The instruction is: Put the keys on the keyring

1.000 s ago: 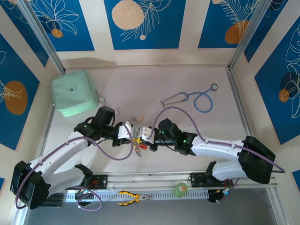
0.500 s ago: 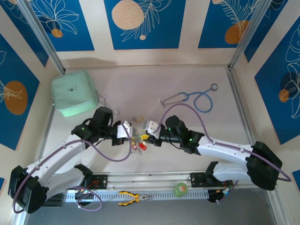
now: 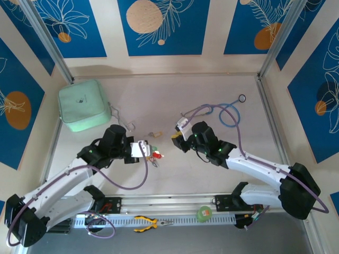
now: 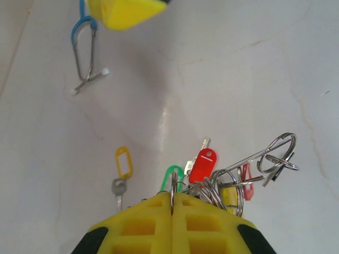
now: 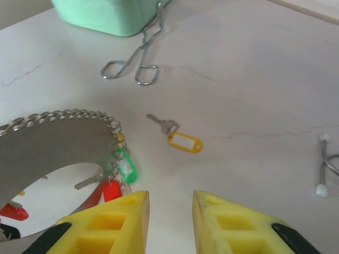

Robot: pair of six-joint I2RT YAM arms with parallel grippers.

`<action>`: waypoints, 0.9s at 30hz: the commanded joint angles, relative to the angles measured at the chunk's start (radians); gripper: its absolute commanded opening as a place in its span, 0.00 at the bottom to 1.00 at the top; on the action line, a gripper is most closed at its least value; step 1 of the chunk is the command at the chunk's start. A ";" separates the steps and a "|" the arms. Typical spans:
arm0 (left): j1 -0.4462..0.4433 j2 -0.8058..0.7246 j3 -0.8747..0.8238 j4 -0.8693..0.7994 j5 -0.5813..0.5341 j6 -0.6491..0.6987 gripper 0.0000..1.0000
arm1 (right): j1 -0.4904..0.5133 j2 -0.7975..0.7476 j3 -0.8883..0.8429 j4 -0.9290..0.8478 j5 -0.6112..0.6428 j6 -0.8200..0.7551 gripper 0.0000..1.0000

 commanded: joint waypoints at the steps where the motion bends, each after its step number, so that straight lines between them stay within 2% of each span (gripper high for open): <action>1: -0.007 -0.026 -0.007 0.005 -0.098 0.043 0.00 | -0.048 0.048 0.080 -0.055 -0.030 0.059 0.27; 7: 0.003 -0.051 0.014 -0.083 -0.204 -0.040 0.00 | -0.079 0.293 0.372 -0.305 -0.089 0.120 0.25; 13: 0.052 -0.124 -0.008 -0.143 -0.281 -0.094 0.00 | -0.023 0.575 0.656 -0.477 -0.083 0.116 0.30; 21: 0.112 -0.185 -0.038 -0.143 -0.170 -0.158 0.00 | -0.006 0.924 1.049 -0.777 -0.107 0.007 0.31; 27: 0.119 -0.193 -0.043 -0.157 -0.071 -0.197 0.00 | 0.008 1.075 1.218 -0.932 -0.119 -0.050 0.32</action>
